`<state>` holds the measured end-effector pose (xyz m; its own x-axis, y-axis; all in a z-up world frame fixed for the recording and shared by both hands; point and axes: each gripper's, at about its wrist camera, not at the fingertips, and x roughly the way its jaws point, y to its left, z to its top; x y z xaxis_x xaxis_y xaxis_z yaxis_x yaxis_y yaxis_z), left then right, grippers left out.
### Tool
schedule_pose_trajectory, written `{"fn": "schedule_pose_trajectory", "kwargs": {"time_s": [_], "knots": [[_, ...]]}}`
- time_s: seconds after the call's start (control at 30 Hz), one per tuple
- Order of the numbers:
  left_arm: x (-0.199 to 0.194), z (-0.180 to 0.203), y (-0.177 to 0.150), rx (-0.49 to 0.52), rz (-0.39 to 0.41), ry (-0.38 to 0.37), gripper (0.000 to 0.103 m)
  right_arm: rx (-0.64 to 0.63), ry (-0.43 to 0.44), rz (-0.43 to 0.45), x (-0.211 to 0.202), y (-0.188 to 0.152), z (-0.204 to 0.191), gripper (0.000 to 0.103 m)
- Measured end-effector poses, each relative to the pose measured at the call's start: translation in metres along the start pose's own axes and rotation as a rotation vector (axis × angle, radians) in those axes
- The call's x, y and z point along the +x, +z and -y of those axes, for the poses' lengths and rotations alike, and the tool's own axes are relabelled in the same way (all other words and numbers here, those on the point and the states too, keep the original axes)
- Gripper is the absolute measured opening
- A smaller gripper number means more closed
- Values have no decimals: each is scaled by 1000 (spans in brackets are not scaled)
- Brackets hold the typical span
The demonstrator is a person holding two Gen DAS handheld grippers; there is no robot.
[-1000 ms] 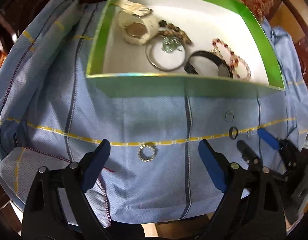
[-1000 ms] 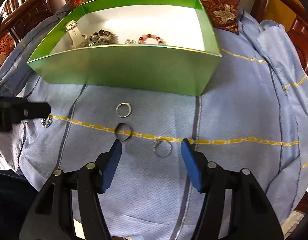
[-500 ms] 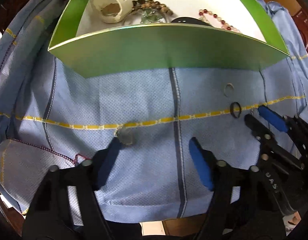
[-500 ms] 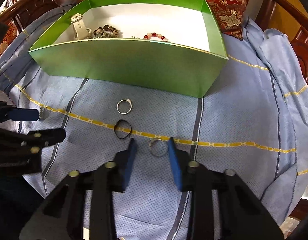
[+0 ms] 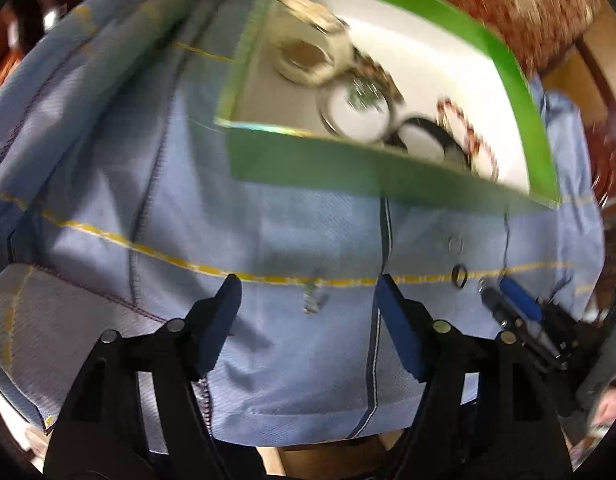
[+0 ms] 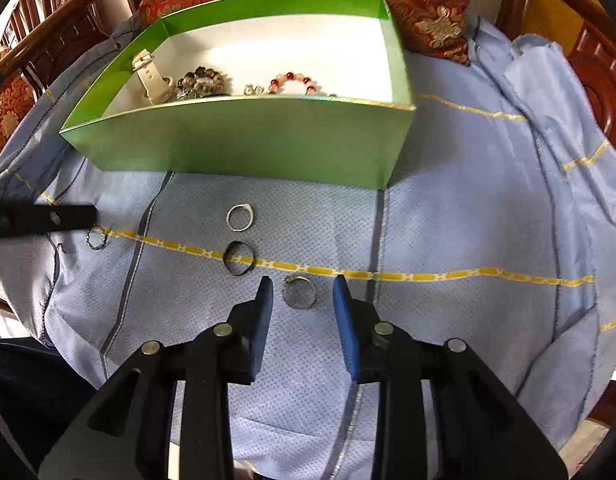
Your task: Organize jewelry
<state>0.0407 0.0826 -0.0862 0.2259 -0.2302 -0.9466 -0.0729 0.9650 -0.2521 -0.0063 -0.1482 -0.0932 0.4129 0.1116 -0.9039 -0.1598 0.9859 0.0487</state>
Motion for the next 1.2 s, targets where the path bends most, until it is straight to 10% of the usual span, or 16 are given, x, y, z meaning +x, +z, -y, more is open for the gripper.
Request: {"fn": "schedule_pose_trajectory", "kwargs": {"time_s": [0.33, 0.6, 0.8, 0.93, 1.2], "knots": [[19, 16, -15, 78, -51, 45, 68, -36, -5, -13, 3, -7, -8, 41], [28, 22, -16, 93, -57, 48, 31, -105, -22, -9, 7, -13, -21, 41], [18, 23, -11, 94, -3, -10, 31, -126, 18, -8, 8, -14, -23, 41], [18, 2, -5, 25, 17, 139, 46, -129, 73, -4, 5, -15, -26, 41], [13, -22, -2, -36, 15, 123, 57, -124, 18, 13, 3, -12, -25, 41]]}}
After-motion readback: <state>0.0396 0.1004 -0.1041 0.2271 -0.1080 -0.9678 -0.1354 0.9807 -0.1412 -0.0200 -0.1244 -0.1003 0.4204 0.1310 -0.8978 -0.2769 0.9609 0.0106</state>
